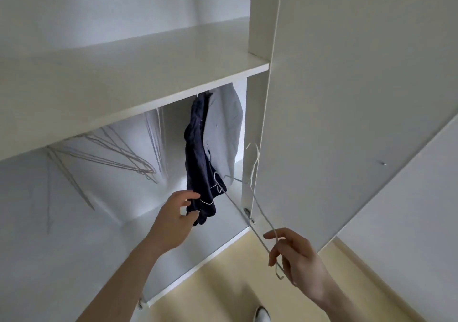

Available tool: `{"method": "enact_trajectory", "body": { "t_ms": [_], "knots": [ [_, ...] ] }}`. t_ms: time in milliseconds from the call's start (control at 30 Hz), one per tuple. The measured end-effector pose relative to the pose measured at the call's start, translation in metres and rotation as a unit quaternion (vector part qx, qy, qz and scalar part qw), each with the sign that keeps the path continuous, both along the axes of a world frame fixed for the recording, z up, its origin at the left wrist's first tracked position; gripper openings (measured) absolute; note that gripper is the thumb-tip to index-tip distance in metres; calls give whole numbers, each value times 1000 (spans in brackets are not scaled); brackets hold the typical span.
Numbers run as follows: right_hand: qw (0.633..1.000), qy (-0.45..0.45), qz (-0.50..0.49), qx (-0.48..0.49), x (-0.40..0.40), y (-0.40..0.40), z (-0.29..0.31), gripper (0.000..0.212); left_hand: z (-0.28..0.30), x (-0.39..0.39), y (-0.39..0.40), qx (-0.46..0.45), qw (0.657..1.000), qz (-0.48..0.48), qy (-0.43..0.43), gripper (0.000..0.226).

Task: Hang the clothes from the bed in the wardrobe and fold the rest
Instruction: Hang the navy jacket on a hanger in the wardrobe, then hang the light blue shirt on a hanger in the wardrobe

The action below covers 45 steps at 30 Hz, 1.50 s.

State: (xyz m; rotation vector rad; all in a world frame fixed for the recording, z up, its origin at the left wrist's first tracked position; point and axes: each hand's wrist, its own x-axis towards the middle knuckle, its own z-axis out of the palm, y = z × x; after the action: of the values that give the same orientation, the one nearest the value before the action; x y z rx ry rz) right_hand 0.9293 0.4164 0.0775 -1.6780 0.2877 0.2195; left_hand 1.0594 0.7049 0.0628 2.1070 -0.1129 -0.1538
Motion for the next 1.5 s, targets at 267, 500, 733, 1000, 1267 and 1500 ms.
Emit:
{"method": "enact_trajectory", "body": {
  "t_ms": [267,500,733,1000,1267,1500],
  "knots": [
    [995,4,-91,-31,-125,-16,1,33,-11,-48,-24,21,995,-98,5,37],
    [988,1,-143,-64,-245,-67,3,42,8,-116,-98,56,978,-199,-33,35],
    [975,-3,-206,-80,-414,-143,7,45,11,-230,-223,36,959,-274,-56,42],
    [947,21,-311,-81,-618,-210,4,32,24,-393,-390,1,888,-446,-109,66],
    [887,29,-455,-71,-777,-225,8,25,23,-518,-530,90,751,-625,-192,30],
    [790,132,-586,-123,-892,-236,-9,18,-9,-643,-630,136,714,-666,-169,19]
  ]
}}
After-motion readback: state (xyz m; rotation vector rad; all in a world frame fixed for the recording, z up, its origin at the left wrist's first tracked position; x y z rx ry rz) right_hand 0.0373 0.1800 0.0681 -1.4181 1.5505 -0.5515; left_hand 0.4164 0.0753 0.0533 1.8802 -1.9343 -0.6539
